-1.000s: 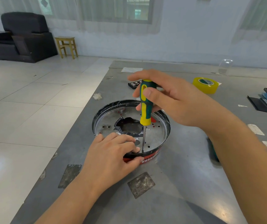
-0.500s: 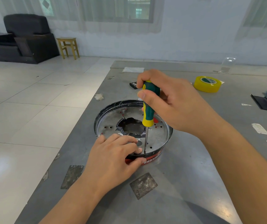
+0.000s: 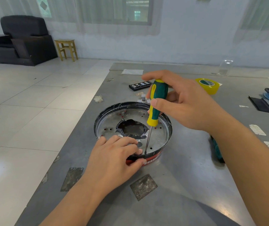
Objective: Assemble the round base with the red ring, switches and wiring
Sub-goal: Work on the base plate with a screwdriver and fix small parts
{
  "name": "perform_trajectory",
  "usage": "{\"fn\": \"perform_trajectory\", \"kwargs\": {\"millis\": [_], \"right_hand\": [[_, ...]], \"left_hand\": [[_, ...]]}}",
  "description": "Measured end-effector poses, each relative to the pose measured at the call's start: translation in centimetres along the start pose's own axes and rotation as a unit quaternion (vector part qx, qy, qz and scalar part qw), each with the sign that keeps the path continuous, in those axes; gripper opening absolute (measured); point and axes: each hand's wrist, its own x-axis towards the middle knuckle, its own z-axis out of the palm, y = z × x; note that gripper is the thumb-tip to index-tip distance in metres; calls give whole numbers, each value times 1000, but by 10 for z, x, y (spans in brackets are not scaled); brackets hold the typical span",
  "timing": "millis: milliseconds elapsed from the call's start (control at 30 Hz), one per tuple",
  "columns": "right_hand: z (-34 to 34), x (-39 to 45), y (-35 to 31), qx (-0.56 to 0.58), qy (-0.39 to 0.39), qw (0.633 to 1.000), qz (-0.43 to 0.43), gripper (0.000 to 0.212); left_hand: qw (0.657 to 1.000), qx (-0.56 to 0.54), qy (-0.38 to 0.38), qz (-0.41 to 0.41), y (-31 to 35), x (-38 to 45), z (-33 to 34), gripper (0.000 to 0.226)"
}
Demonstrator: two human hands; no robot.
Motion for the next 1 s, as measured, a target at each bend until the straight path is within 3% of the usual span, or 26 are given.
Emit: {"fn": "perform_trajectory", "kwargs": {"millis": [133, 300, 467, 700, 833, 1000], "right_hand": [[2, 2, 2, 11, 9, 1000, -3, 46], [-19, 20, -7, 60, 100, 992, -52, 46], [-28, 13, 24, 29, 121, 992, -8, 41], [-25, -29, 85, 7, 320, 947, -7, 33], [-8, -59, 122, -96, 281, 955, 9, 30], [23, -86, 146, -237, 127, 963, 10, 34]], "left_hand": [[1000, -3, 8, 7, -1, 0, 0, 46], [1000, -4, 10, 2, 0, 0, 0, 45], [1000, -2, 13, 0, 1, 0, 1, 45], [1000, -1, 11, -8, 0, -1, 3, 38], [1000, -2, 18, -6, 1, -1, 3, 32], [1000, 8, 26, 8, 1, -1, 3, 35]]}}
